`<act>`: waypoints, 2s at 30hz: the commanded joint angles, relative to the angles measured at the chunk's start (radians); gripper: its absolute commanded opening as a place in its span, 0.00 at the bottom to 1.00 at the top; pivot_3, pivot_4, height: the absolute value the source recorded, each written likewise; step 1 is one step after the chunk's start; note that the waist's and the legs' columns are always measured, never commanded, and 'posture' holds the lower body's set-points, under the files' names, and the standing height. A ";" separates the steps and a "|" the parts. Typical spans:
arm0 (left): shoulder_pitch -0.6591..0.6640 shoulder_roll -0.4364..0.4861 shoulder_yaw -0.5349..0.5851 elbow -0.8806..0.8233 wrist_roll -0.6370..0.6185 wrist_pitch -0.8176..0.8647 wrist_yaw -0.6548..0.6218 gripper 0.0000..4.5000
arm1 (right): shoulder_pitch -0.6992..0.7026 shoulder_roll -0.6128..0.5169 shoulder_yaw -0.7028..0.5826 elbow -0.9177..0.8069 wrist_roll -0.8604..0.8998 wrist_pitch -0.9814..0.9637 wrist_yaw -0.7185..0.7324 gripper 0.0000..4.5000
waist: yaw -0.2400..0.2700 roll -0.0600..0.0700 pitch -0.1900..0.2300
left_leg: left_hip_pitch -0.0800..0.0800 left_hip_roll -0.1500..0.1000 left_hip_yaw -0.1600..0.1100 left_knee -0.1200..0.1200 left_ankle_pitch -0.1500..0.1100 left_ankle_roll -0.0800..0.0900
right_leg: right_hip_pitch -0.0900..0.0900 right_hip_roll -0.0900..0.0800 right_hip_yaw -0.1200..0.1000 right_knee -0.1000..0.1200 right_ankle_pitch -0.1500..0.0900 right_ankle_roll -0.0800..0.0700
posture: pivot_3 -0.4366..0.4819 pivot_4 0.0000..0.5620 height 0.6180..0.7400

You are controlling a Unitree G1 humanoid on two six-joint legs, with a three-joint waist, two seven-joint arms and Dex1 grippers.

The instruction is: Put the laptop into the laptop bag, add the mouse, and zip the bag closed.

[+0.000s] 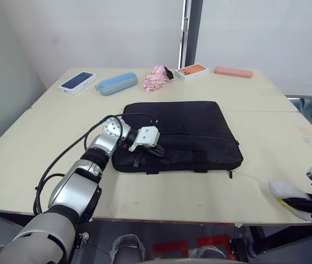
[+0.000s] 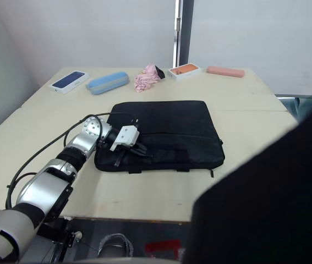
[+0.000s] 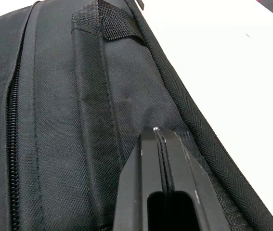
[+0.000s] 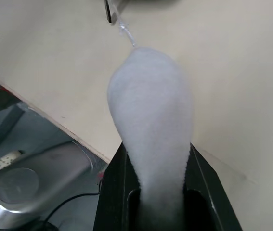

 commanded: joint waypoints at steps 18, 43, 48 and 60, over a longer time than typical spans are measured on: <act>0.061 0.065 -0.102 0.108 0.152 -0.132 0.042 0.00 | -0.469 -0.150 0.294 0.383 -0.237 -0.048 -0.156 0.00 | -0.014 0.009 -0.008 | 0.009 -0.003 0.003 -0.003 0.000 0.000 | 0.008 -0.002 0.002 0.000 -0.007 0.012 | 0.48 0.27 1.00; 0.124 0.070 -0.121 0.114 0.159 -0.175 0.081 0.00 | -1.388 0.227 0.888 0.945 -0.570 -0.158 -0.362 0.00 | -0.058 0.012 -0.013 | 0.020 -0.012 0.013 -0.009 0.000 0.001 | 0.010 -0.005 0.018 0.000 -0.004 0.007 | 0.48 0.27 1.00; 0.132 0.070 -0.119 0.110 0.157 -0.174 0.085 0.00 | -1.459 0.293 0.901 1.039 -0.600 -0.220 -0.366 0.00 | -0.057 0.013 -0.013 | 0.019 -0.012 0.014 -0.009 0.000 0.002 | 0.010 -0.006 0.019 -0.001 0.000 0.000 | 0.48 0.27 1.00; 0.158 0.070 -0.095 0.071 0.122 -0.144 0.079 0.00 | -1.440 0.313 0.854 1.040 -0.563 -0.205 -0.285 0.22 | -0.056 0.012 -0.014 | 0.019 -0.012 0.018 -0.014 -0.001 0.002 | 0.009 -0.006 0.020 -0.005 0.000 0.000 | 0.48 0.27 1.00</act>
